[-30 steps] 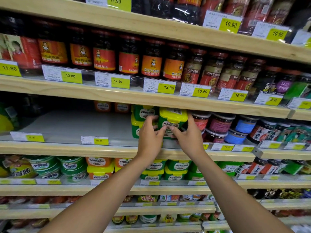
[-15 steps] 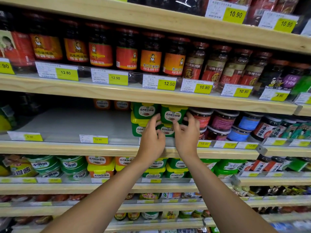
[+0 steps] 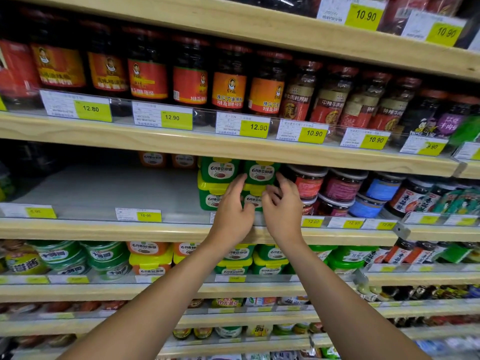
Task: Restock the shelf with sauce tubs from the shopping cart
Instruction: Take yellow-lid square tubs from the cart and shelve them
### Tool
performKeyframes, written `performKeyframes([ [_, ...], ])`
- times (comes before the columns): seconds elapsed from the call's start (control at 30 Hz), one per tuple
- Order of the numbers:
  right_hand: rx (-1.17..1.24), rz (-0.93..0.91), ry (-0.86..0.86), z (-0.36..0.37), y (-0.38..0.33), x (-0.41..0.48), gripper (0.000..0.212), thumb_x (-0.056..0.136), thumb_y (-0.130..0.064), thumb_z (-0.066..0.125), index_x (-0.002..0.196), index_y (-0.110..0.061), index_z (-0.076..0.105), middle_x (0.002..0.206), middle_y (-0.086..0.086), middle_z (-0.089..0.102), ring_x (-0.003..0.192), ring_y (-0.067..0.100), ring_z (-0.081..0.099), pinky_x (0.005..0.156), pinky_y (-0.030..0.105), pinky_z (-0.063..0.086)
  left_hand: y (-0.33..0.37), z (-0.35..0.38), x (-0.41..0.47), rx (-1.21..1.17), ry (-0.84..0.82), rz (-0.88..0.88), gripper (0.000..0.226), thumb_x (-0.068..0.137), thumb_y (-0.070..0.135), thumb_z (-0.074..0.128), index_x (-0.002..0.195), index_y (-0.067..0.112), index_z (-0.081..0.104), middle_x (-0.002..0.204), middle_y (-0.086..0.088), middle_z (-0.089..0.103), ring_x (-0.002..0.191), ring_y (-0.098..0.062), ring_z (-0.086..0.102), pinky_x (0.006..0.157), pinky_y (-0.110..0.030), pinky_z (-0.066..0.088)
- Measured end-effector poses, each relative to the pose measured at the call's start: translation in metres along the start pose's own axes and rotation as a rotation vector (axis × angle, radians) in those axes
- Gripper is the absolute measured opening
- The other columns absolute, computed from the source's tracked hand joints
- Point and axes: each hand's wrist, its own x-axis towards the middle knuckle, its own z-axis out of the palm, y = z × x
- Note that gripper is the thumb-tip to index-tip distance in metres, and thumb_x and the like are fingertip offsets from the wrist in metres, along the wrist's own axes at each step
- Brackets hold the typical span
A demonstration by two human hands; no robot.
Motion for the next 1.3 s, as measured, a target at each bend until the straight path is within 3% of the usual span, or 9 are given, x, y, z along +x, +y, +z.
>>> performKeyframes([
  [0.1, -0.026, -0.020, -0.040, 0.001, 0.003, 0.003, 0.056, 0.092, -0.004, 0.059, 0.147, -0.010, 0.048, 0.137, 0.005, 0.047, 0.111, 0.014, 0.062, 0.100, 0.036, 0.054, 0.006, -0.001, 0.002, 0.024, -0.032, -0.024, 0.074, 0.087, 0.022, 0.048, 0.159, 0.025, 0.031, 0.163, 0.008, 0.033, 0.149, -0.011, 0.034, 0.122, -0.042, 0.034],
  [0.17, -0.048, -0.037, -0.062, 0.001, 0.004, 0.004, 0.058, 0.091, -0.005, 0.059, 0.147, -0.012, 0.047, 0.137, 0.004, 0.046, 0.111, 0.015, 0.061, 0.100, 0.039, 0.053, 0.010, -0.002, 0.003, 0.059, -0.043, -0.017, 0.070, 0.093, 0.013, 0.052, 0.159, 0.024, 0.031, 0.164, 0.007, 0.032, 0.148, -0.011, 0.033, 0.123, -0.039, 0.032],
  [0.5, -0.057, -0.038, -0.107, -0.004, 0.007, 0.003, 0.066, 0.090, -0.004, 0.062, 0.151, -0.016, 0.041, 0.143, 0.001, 0.041, 0.110, 0.011, 0.057, 0.098, 0.029, 0.052, 0.010, -0.001, -0.001, 0.085, -0.052, 0.001, 0.071, 0.096, 0.006, 0.056, 0.160, 0.023, 0.028, 0.167, 0.007, 0.024, 0.153, -0.007, 0.020, 0.126, -0.033, 0.021],
  [0.63, -0.061, -0.035, -0.107, -0.002, 0.006, 0.001, 0.066, 0.090, -0.005, 0.062, 0.151, -0.017, 0.040, 0.141, -0.003, 0.040, 0.112, 0.008, 0.055, 0.100, 0.034, 0.053, 0.010, -0.004, 0.000, 0.087, -0.077, 0.009, 0.072, 0.096, 0.007, 0.057, 0.160, 0.024, 0.029, 0.167, 0.007, 0.024, 0.153, -0.008, 0.020, 0.125, -0.029, 0.021],
  [0.77, -0.076, -0.041, -0.123, -0.002, 0.004, -0.001, 0.065, 0.087, -0.007, 0.063, 0.148, -0.017, 0.043, 0.138, -0.009, 0.040, 0.122, 0.015, 0.054, 0.104, 0.042, 0.050, 0.008, -0.006, 0.003, 0.090, -0.101, -0.004, 0.071, 0.097, 0.013, 0.058, 0.160, 0.025, 0.028, 0.168, 0.008, 0.021, 0.154, -0.008, 0.018, 0.126, -0.037, 0.023],
  [0.97, -0.065, 0.004, -0.137, -0.007, 0.001, -0.005, 0.063, 0.088, -0.013, 0.068, 0.146, -0.022, 0.045, 0.137, -0.008, 0.044, 0.125, 0.012, 0.053, 0.107, 0.039, 0.049, 0.007, -0.009, 0.004, 0.128, -0.128, 0.027, 0.070, 0.098, 0.015, 0.059, 0.160, 0.024, 0.027, 0.168, 0.006, 0.020, 0.153, -0.009, 0.018, 0.123, -0.026, 0.018],
  [1.17, -0.081, -0.021, -0.138, -0.028, -0.001, -0.022, 0.056, 0.091, -0.017, 0.070, 0.142, -0.022, 0.047, 0.130, -0.009, 0.045, 0.123, 0.008, 0.051, 0.106, 0.035, 0.048, 0.015, -0.005, -0.011, 0.158, -0.134, 0.075, 0.071, 0.098, 0.018, 0.060, 0.160, 0.024, 0.026, 0.167, 0.006, 0.023, 0.152, -0.011, 0.023, 0.124, -0.036, 0.028],
  [1.3, -0.207, -0.097, -0.130, -0.069, -0.001, -0.041, 0.053, 0.091, -0.021, 0.068, 0.140, -0.022, 0.049, 0.135, -0.008, 0.045, 0.129, 0.006, 0.044, 0.110, 0.032, 0.042, 0.028, 0.010, -0.041, 0.323, -0.194, 0.168, 0.070, 0.100, 0.024, 0.056, 0.161, 0.025, 0.022, 0.169, 0.009, 0.011, 0.155, -0.010, 0.010, 0.126, -0.034, 0.018],
])
